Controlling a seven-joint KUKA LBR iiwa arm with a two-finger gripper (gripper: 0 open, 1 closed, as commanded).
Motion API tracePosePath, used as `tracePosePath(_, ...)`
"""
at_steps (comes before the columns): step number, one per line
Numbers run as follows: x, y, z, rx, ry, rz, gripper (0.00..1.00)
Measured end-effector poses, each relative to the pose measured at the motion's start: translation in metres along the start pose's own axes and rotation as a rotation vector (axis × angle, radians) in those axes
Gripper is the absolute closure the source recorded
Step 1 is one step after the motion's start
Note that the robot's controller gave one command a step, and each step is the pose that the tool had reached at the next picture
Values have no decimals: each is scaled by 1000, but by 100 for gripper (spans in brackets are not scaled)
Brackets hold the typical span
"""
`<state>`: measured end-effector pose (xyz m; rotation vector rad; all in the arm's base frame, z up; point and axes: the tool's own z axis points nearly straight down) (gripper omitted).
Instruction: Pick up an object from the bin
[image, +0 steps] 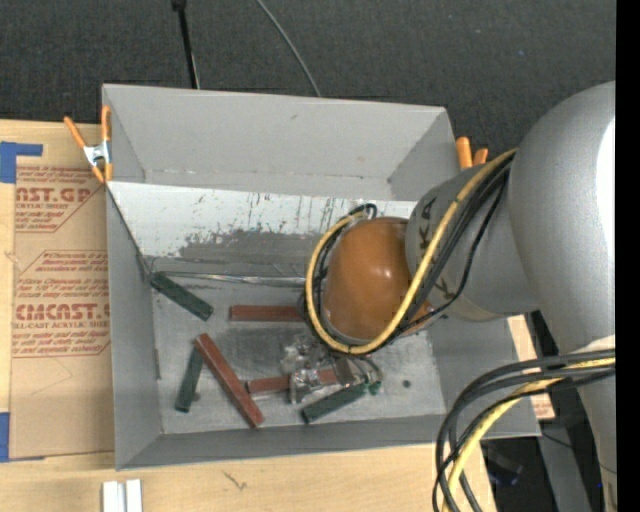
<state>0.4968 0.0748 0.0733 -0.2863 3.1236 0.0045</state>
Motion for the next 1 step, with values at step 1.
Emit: tracePosePath(1,-9,-9,-146,2,3,8,100)
